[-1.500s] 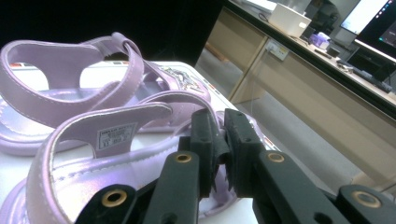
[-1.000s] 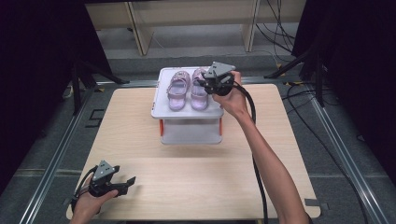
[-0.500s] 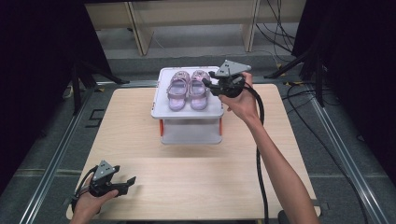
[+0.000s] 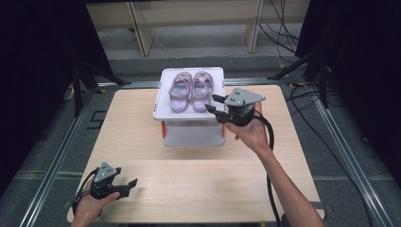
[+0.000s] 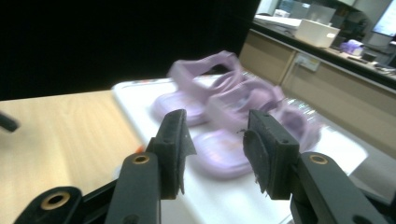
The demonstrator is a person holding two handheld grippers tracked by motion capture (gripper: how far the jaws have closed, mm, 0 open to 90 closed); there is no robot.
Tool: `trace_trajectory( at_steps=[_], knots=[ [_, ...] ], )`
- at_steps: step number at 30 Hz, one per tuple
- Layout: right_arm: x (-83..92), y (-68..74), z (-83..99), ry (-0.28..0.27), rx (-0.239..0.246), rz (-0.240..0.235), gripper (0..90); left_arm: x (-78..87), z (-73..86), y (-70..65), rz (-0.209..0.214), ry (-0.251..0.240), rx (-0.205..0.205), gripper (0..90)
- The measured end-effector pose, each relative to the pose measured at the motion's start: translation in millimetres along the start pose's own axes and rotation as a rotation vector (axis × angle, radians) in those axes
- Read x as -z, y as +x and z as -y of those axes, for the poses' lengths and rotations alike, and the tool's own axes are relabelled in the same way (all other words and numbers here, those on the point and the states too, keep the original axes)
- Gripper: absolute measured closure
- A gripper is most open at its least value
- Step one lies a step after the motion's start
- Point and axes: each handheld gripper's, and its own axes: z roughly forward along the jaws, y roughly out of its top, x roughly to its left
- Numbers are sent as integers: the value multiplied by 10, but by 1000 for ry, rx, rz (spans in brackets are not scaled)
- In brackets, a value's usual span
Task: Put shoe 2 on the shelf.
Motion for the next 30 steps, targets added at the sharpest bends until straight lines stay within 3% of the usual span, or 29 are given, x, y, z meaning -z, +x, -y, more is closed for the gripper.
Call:
trace_trajectory(
  at_steps=[2, 6, 7, 8, 9, 10, 13, 18, 22, 23, 24, 25, 28, 29, 30],
  knots=[
    [45, 77, 73, -13, 3, -10, 565, -8, 3, -10, 4, -17, 25, 184],
    [123, 263, 182, -2, -28, -31, 541, -17, 2, -4, 6, -18, 27, 184],
    [141, 292, 200, -13, -36, -37, 539, -16, -6, 6, 8, -22, 10, 184],
    [154, 318, 221, -25, -51, -41, 525, -6, -7, -8, 4, -23, 30, 184],
    [159, 353, 247, -21, -73, -68, 516, 5, -12, 8, -1, -16, 6, 184],
    [165, 388, 274, -15, -68, -50, 504, 12, -8, -10, 3, -23, 31, 184],
    [153, 481, 394, -7, -101, -75, 483, 9, 7, 0, -3, -25, 29, 184],
    [193, 570, 582, -2, -114, -52, 462, 22, 0, -8, -5, -21, 31, 184],
    [251, 613, 728, 7, -117, -36, 453, 25, -6, -30, 2, -21, 7, 184],
    [269, 630, 760, 22, -121, -34, 451, 35, -13, -16, 2, -16, -23, 184],
    [280, 648, 792, 23, -127, -28, 446, 41, -7, -40, 7, -32, 11, 184],
    [283, 653, 826, 11, -133, -53, 444, 49, -4, -30, 4, -32, 3, 184],
    [343, 674, 917, 55, -129, -36, 422, 65, 5, -13, 4, -35, 15, 184],
    [353, 688, 967, 68, -149, -36, 415, 71, -2, 5, -5, -27, -6, 184],
    [361, 693, 1011, 74, -157, -33, 411, 70, -3, -22, -1, -44, 31, 184]
  ],
)
